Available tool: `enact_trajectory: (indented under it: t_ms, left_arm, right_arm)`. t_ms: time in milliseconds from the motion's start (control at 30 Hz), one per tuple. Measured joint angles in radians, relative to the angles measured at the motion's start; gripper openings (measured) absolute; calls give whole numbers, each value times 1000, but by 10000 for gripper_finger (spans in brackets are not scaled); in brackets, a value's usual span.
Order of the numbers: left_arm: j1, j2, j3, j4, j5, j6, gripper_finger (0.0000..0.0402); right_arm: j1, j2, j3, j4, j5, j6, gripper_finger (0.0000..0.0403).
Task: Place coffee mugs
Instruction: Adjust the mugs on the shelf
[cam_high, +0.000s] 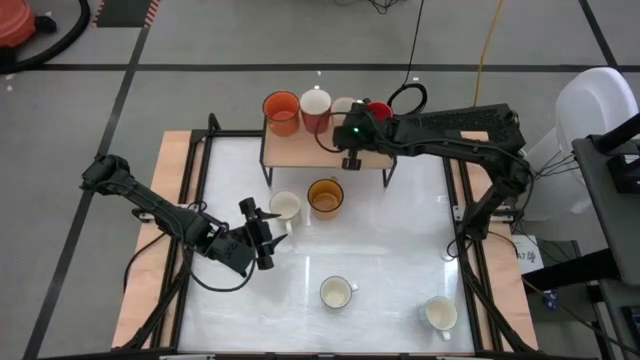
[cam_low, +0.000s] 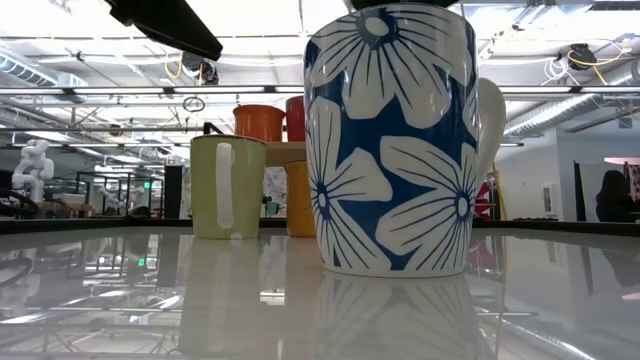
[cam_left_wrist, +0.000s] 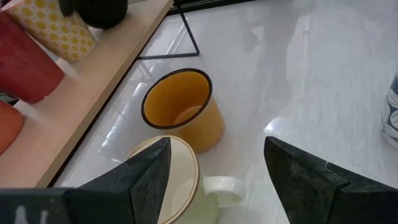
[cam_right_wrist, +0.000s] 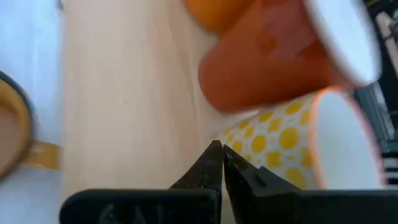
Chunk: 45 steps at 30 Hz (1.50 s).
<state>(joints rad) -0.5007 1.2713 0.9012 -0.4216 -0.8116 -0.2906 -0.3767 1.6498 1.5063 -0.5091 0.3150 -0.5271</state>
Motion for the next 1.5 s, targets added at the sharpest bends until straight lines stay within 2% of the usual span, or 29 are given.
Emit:
enact_trajectory:
  t_ms: [233,367,567,667,833,1033,1500]
  left_arm:
    - [0,0,0,1,0,1,262]
    - [0,0,0,1,3,1,262]
    - [0,0,0,6,3,0,262]
    - [0,0,0,6,3,0,262]
    - [0,0,0,8,4,0,262]
    - [0,0,0,15,3,1,262]
    - [0,0,0,15,3,1,262]
  right_arm:
    - [52,-114,1,-40,-1,57,0]
    - [62,-161,2,-172,-2,147,0]
    - [73,-168,-7,-373,0,255,0]
    - [78,-167,-52,-372,7,256,0]
    - [58,-168,-149,-332,82,243,0]
    - [0,-166,-229,-240,78,208,0]
    - [-83,-166,-245,-146,68,145,0]
